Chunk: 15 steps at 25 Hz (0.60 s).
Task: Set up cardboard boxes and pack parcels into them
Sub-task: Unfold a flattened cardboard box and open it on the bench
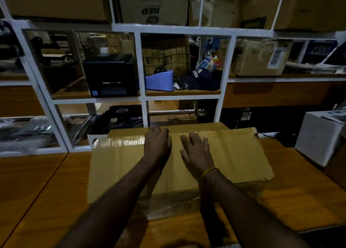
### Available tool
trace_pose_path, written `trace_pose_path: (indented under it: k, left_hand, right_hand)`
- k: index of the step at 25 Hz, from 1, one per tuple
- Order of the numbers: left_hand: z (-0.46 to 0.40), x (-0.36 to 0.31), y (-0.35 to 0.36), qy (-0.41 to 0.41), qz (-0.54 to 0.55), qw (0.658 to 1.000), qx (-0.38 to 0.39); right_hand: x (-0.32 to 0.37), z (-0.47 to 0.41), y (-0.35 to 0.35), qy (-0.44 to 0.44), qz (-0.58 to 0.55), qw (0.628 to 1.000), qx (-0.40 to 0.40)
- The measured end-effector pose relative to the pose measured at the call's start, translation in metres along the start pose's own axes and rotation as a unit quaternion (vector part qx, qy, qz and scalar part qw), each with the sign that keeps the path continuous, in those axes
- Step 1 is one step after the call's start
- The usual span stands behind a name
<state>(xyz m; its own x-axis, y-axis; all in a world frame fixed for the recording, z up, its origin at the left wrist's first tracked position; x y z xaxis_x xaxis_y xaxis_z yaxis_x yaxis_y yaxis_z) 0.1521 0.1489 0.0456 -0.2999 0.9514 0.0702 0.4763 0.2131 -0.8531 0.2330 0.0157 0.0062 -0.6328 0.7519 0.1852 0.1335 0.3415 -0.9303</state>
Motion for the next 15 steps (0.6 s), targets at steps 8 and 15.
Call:
trace_pose_path:
  k: [8,15]
  left_hand:
    - [0.034,-0.04,-0.095,-0.067,0.048,0.994,-0.075]
    - [0.062,-0.073,-0.132,-0.16,0.113,0.966,0.171]
  right_hand:
    - [-0.003,0.027,-0.096,-0.013,-0.137,0.969,-0.205]
    - [-0.007,0.076,-0.146,0.058,-0.097,0.993,-0.03]
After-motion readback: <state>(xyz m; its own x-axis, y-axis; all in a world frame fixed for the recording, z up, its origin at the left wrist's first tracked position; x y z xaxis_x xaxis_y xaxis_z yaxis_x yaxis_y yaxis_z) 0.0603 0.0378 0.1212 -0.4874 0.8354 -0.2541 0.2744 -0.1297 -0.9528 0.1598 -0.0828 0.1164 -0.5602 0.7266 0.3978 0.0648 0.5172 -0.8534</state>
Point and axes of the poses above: each hand's wrist, its own z-axis away from the middle knuckle, its own y-axis out of the palm, x = y × z, the point moved 5 cm from there along -z, towards the middle knuckle, and after that the axes turned 13 degrees about y, right-handed, at the moved point
